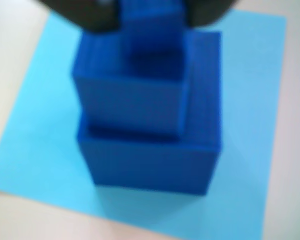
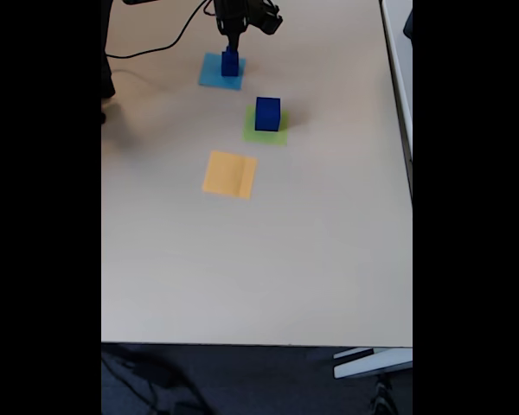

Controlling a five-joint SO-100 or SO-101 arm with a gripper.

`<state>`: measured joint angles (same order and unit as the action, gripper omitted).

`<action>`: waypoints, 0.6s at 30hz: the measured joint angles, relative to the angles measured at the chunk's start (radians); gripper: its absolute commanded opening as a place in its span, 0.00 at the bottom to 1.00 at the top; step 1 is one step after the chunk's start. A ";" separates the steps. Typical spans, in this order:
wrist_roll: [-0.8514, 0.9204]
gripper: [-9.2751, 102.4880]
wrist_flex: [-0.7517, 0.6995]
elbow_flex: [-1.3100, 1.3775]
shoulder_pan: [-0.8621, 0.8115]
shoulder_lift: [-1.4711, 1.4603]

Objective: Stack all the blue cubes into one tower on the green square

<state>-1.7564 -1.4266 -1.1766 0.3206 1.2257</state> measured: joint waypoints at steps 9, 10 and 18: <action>0.000 0.08 0.005 0.000 0.000 0.000; 0.000 0.08 0.005 0.000 0.000 0.000; 0.018 0.08 0.005 0.014 -0.006 0.009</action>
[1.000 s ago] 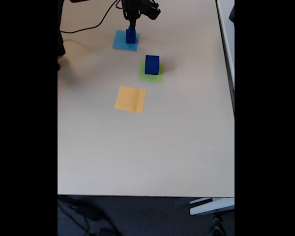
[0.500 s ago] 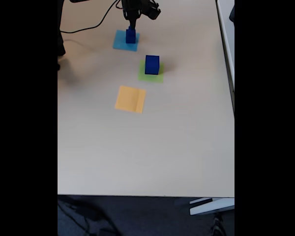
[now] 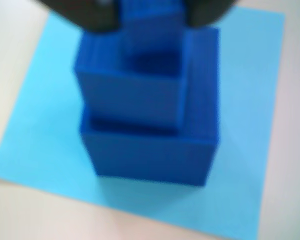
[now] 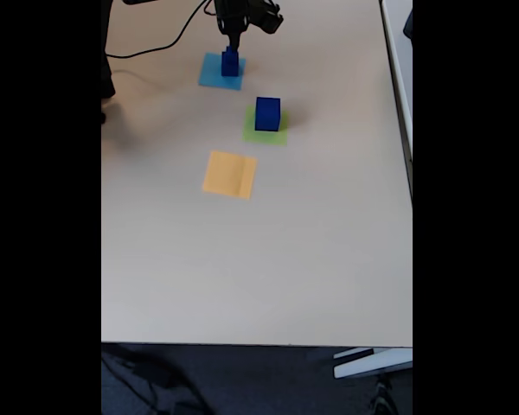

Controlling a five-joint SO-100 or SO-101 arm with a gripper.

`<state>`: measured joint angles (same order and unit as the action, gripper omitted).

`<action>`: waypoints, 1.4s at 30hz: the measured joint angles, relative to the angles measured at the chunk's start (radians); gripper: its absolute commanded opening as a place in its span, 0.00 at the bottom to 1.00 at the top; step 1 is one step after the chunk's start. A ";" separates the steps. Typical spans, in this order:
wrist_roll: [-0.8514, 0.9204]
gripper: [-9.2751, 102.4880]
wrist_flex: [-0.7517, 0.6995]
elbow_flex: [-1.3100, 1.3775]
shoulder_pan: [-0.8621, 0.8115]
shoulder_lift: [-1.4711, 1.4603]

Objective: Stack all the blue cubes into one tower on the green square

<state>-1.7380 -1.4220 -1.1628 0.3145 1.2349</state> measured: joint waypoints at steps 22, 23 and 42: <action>0.311 0.08 0.000 0.078 -0.256 0.124; 0.319 0.08 0.000 0.091 -0.268 0.121; 0.399 0.08 0.103 0.193 -0.373 -0.107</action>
<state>-1.3392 -1.3192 -0.9695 -0.0583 1.1275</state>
